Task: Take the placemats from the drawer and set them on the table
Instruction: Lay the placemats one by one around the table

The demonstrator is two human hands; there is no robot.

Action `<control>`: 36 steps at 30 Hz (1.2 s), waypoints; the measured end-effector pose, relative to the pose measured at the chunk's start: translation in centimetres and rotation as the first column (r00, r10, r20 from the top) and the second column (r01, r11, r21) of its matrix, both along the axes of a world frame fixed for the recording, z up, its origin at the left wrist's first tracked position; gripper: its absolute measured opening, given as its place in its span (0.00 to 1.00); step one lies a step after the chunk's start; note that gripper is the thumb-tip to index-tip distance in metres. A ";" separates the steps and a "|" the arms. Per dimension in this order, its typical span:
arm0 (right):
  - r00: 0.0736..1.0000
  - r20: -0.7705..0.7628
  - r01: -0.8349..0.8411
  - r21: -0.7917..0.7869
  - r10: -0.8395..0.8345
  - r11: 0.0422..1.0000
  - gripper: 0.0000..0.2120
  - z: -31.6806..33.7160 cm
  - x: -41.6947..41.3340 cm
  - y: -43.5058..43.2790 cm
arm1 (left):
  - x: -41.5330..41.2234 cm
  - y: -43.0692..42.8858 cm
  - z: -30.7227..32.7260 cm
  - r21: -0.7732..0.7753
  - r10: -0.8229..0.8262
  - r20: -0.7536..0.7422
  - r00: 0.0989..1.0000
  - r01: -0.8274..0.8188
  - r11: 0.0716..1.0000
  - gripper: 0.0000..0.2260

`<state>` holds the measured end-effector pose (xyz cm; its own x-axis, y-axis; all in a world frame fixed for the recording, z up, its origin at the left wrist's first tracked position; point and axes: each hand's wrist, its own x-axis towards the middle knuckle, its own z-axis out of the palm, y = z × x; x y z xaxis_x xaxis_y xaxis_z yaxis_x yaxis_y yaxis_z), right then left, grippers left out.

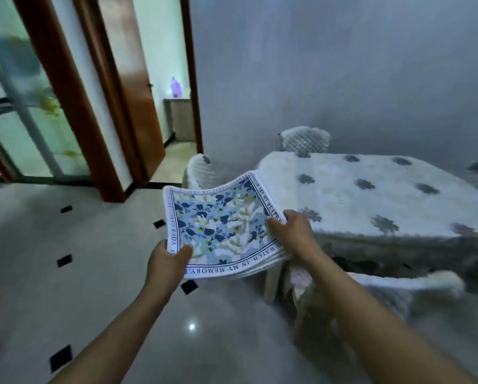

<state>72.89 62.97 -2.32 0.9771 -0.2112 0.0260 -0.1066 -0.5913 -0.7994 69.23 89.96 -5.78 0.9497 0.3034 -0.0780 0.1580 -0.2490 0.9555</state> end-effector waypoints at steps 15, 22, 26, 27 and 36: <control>0.875 0.076 0.479 0.009 -0.479 0.878 0.15 0.1 -6.7 -38.5 | 5.2 -38.5 1.7 0.003 -0.500 0.067 0.863 0.501 0.865 0.08; 0.868 0.057 0.496 -0.059 -0.493 0.867 0.15 0.8 -7.8 -54.0 | 5.2 -54.0 0.9 0.034 -0.549 0.041 0.835 0.548 0.836 0.07; 0.862 0.033 0.507 -0.049 -0.506 0.861 0.12 0.6 -7.0 -60.4 | 6.6 -60.5 1.0 0.064 -0.575 0.027 0.817 0.573 0.817 0.08; 0.859 0.027 0.512 -0.042 -0.511 0.858 0.11 0.2 -6.5 -62.0 | 7.3 -62.0 0.8 0.067 -0.580 0.016 0.814 0.578 0.813 0.08; 0.824 -0.014 0.565 -0.048 -0.566 0.824 0.13 -1.4 -0.4 -75.8 | 15.5 -76.0 -1.7 0.036 -0.637 0.042 0.770 0.636 0.771 0.08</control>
<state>72.47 -12.87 -3.71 0.6871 -0.7262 0.0219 -0.4530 -0.4518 -0.7686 84.75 13.99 -7.44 0.9283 -0.3708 -0.0273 -0.0894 -0.2937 0.9517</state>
